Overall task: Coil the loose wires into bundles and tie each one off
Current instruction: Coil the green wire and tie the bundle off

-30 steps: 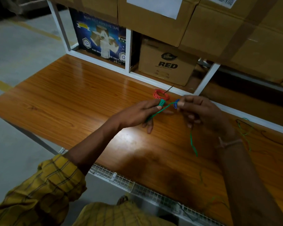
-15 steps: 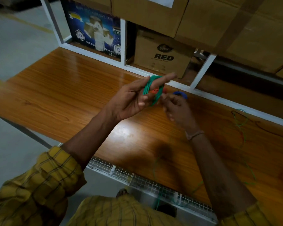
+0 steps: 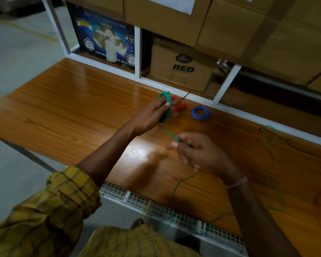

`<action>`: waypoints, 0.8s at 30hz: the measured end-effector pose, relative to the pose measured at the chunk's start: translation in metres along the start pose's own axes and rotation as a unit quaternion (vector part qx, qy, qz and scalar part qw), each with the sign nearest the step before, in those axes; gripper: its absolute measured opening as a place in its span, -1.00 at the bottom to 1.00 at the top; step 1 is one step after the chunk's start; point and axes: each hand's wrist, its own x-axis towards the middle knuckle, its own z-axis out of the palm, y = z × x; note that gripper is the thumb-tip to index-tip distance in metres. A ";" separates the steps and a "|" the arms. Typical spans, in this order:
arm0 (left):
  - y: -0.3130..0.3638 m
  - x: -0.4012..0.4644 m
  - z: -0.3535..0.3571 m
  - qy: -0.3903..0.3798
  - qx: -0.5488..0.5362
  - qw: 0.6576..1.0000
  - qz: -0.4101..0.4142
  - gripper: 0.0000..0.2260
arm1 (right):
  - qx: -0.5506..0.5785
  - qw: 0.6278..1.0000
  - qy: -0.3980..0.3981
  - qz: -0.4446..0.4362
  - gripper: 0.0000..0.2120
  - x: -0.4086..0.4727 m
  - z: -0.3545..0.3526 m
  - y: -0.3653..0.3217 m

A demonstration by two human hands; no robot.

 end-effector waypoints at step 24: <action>0.030 -0.019 0.029 -0.114 -0.412 0.902 0.058 -0.54 | 0.190 0.971 0.142 0.025 -0.75 0.028 0.030 0.058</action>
